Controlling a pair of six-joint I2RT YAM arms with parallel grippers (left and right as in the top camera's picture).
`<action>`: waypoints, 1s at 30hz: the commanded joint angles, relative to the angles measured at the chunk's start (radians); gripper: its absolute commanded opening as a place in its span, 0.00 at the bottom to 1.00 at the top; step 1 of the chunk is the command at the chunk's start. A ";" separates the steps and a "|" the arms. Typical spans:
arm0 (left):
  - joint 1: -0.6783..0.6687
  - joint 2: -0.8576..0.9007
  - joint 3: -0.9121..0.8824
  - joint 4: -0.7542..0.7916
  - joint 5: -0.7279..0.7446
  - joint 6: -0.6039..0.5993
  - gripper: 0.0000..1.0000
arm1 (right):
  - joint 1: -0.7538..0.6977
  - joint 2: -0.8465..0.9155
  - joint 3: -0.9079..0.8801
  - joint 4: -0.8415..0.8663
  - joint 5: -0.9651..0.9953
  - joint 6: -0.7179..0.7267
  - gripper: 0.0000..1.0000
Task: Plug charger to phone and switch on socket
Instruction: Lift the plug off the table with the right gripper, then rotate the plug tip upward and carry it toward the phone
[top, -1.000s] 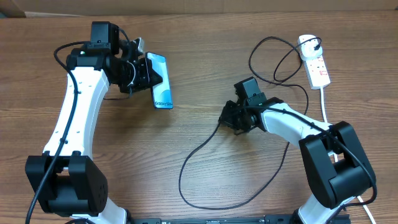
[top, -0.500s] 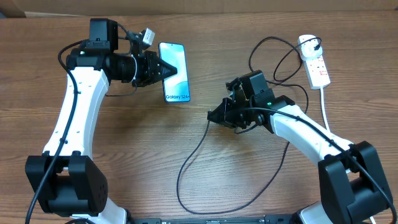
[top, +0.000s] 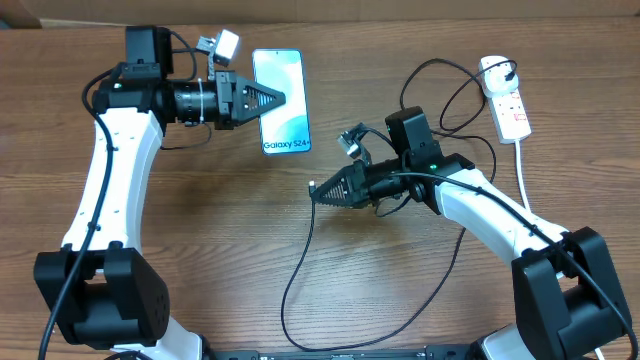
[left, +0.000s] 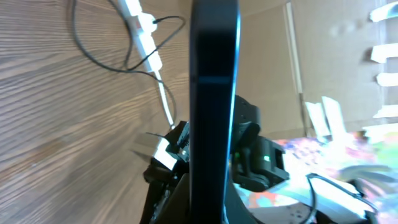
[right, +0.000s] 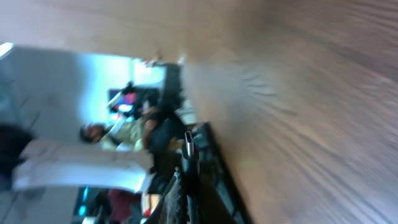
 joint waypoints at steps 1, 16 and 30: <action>0.018 -0.004 0.002 0.008 0.126 -0.024 0.04 | -0.003 -0.018 0.027 0.032 -0.168 -0.030 0.04; 0.027 -0.004 0.002 0.013 0.155 -0.029 0.04 | -0.003 -0.018 0.026 -0.077 0.170 -0.018 0.04; 0.027 -0.004 0.002 0.015 0.125 -0.029 0.04 | 0.063 0.005 -0.020 -0.243 0.948 0.300 0.04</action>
